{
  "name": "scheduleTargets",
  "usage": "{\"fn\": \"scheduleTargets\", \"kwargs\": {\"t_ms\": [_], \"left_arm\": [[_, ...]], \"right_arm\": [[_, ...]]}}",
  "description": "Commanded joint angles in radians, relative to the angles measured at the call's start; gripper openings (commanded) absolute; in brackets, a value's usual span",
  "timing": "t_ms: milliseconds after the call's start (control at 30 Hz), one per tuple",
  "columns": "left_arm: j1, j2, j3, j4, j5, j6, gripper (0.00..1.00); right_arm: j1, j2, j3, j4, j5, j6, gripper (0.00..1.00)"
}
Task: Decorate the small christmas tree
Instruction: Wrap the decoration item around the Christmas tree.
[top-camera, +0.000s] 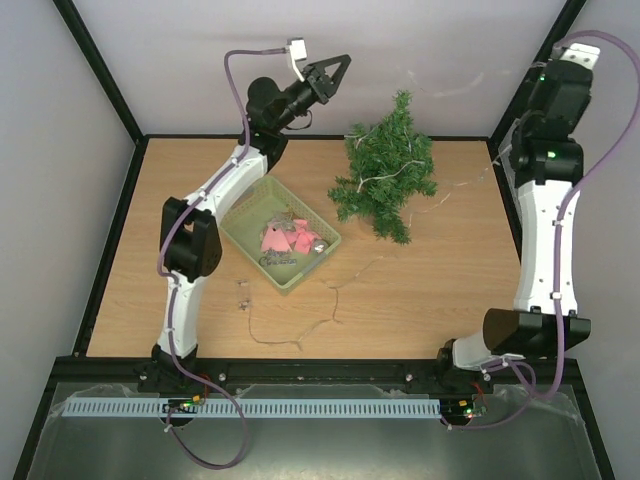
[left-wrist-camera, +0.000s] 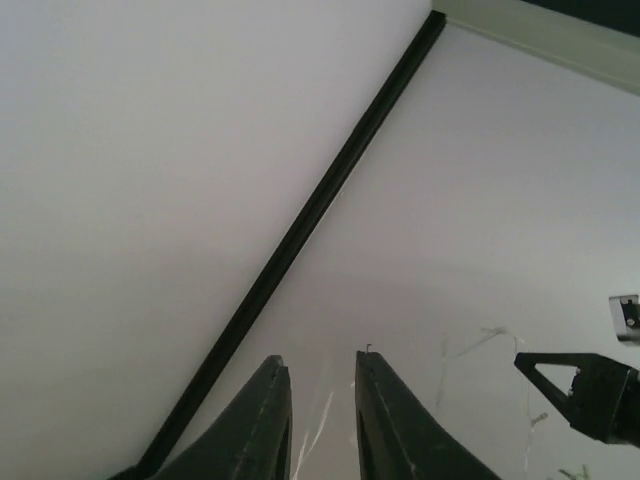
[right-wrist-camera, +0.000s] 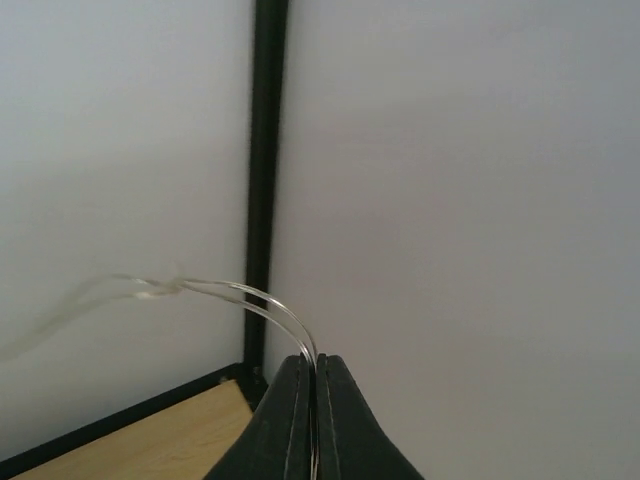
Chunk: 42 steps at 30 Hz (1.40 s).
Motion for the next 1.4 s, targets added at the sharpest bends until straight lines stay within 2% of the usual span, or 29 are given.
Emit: {"fn": "scheduleTargets", "kwargs": {"t_ms": [0,233,433,700,833,933,1100,1267,1367], "left_arm": [[0.02,0.011,0.05,0.035,0.047,-0.035,0.24],[0.039,-0.073,-0.023,-0.106,0.133,0.07,0.36],[0.038,-0.278,-0.288,-0.229,0.125,0.264,0.39],[-0.011,-0.63,-0.716,-0.321,0.025,0.55,0.43],[-0.076,-0.764,-0.865,-0.388,-0.037,0.701,0.45],[-0.132,-0.842,-0.974,-0.396,-0.045,0.76,0.46],[-0.229,-0.909,-1.14,-0.327,-0.033,0.817,0.5],[-0.303,-0.875,-1.202,-0.323,-0.054,0.837,0.5],[-0.349,-0.839,-1.221,-0.322,-0.087,0.895,0.51]], "right_arm": [[-0.064,0.02,0.032,-0.044,-0.044,0.06,0.02],[-0.068,0.023,0.036,-0.074,-0.07,0.086,0.02],[-0.069,-0.032,0.011,-0.137,-0.122,0.123,0.02],[-0.069,-0.11,0.013,-0.203,-0.199,0.163,0.02],[-0.069,-0.183,-0.013,-0.229,-0.308,0.193,0.02],[-0.068,-0.251,-0.06,-0.229,-0.419,0.222,0.02],[-0.068,-0.339,-0.149,-0.213,-0.596,0.281,0.02],[-0.068,-0.402,-0.387,-0.091,-0.607,0.353,0.02],[-0.068,-0.411,-0.512,-0.022,-0.589,0.41,0.1]]}}
